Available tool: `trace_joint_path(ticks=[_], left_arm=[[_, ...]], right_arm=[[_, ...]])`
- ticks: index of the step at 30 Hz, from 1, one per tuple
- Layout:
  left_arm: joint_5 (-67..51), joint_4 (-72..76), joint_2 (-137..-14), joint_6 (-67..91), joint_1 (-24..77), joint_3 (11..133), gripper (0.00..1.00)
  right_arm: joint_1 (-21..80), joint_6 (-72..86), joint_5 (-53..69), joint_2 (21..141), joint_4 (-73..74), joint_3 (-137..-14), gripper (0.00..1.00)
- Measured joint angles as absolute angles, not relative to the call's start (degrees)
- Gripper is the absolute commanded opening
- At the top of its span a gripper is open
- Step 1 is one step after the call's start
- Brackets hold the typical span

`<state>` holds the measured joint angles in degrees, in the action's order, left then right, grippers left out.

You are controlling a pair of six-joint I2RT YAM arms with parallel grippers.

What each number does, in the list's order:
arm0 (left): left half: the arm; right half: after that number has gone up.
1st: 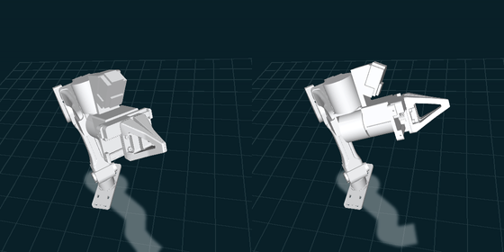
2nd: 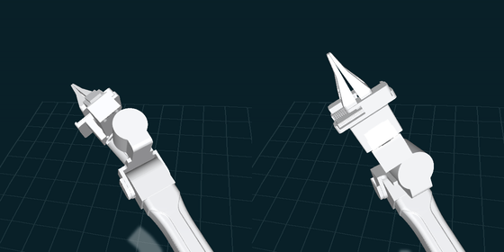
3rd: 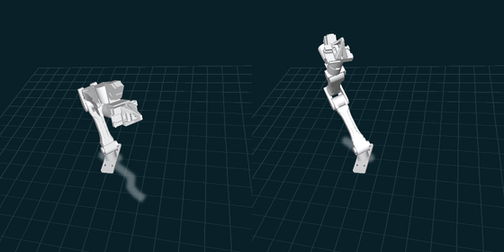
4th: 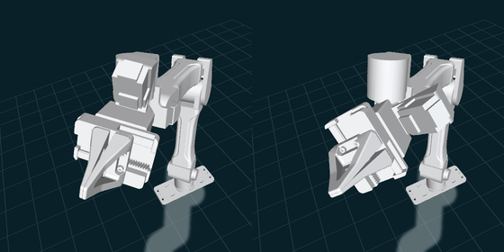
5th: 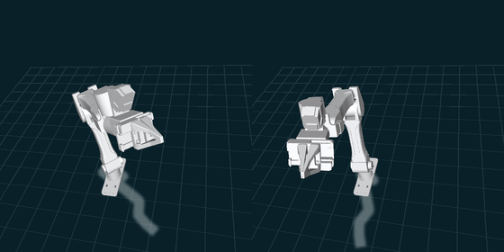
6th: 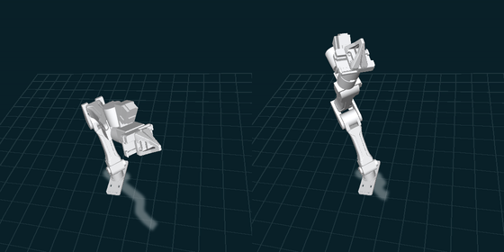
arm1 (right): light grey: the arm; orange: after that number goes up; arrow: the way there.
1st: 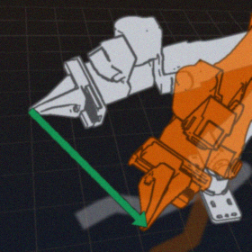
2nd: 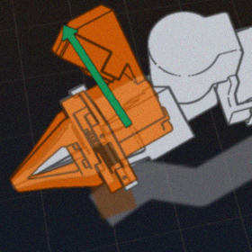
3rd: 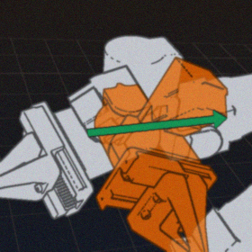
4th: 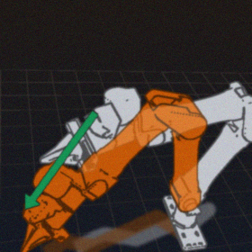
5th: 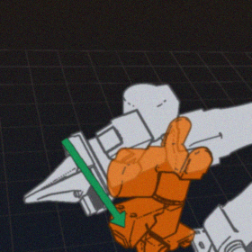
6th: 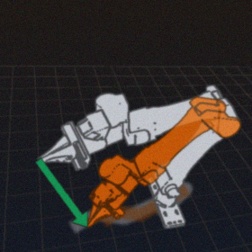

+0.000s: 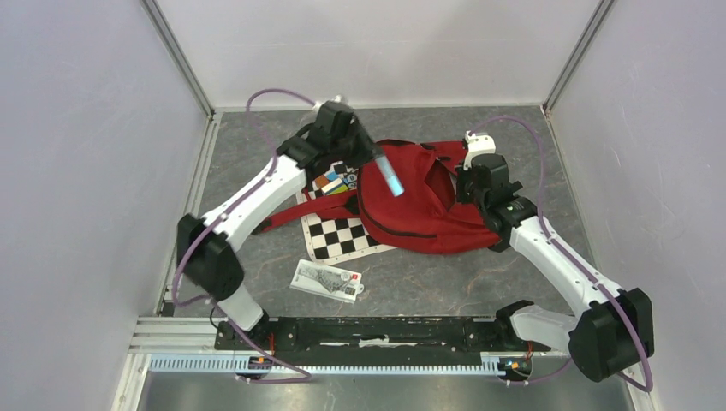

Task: Pack the student bag
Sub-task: Place the stationery in the student bag.

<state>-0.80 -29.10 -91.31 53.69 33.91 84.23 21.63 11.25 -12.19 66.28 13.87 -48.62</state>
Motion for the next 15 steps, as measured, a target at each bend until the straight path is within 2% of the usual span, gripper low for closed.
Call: trace_joint_path(ticks=[9, 15], left_arm=[[-5.3, -23.3, -110.1, 51.2, 38.9, 108.4, 0.11], [-6.2, -22.4, -116.2, 48.0, 41.1, 112.8, 0.12]], right_arm=[[21.6, 11.3, -12.5, 65.6, 14.5, -49.5, 0.07], [21.6, 11.3, -13.4, 65.1, 14.5, -49.8, 0.07]])
